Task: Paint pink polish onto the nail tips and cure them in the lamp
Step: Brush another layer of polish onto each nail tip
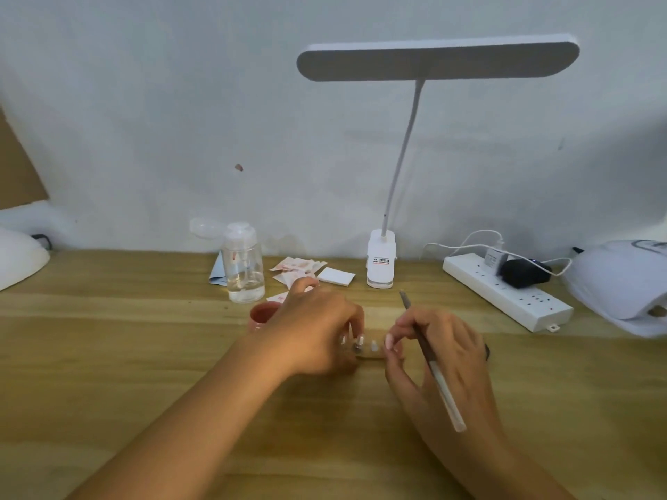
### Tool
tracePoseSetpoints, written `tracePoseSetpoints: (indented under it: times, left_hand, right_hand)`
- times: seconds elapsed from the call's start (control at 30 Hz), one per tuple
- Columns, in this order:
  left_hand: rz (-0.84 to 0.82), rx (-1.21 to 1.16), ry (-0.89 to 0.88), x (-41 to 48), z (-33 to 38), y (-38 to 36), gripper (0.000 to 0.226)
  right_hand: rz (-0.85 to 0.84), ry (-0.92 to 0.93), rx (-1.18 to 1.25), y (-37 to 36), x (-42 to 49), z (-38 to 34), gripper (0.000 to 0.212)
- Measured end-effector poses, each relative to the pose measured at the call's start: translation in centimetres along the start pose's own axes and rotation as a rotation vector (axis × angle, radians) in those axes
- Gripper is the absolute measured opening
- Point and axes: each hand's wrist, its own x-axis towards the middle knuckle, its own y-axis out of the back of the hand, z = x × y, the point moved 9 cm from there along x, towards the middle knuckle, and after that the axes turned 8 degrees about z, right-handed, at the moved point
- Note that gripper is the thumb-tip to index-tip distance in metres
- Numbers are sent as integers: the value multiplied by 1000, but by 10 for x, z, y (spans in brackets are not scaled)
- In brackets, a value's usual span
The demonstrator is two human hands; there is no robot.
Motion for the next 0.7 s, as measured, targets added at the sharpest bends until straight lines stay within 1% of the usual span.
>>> tracePoseSetpoints:
  times: [0.03, 0.13, 0.2, 0.37, 0.53, 0.6, 0.7]
  left_hand:
    - [-2, -10, -3, -2, 2, 2, 24]
    - [-23, -31, 2, -8, 6, 0, 25]
    - [-43, -38, 6, -9, 8, -2, 25]
    - [-68, -45, 9, -7, 9, -3, 27]
    - [-46, -69, -18, -7, 12, -3, 27]
    - [-41, -80, -32, -7, 15, -2, 27]
    - [-58, -89, -35, -7, 18, -3, 26]
  right_hand:
    - [-12, -3, -25, 0, 0, 0, 26]
    - [-34, -2, -78, 1, -1, 3, 39]
    - [-43, -52, -84, 1, -3, 9, 45]
    - [-66, -142, -42, -4, -6, 18, 46]
    - [-112, -107, -62, -11, -5, 14, 51]
    - [-128, -71, -82, -12, -5, 11, 48]
    - [-144, -57, -102, -12, -4, 10, 33]
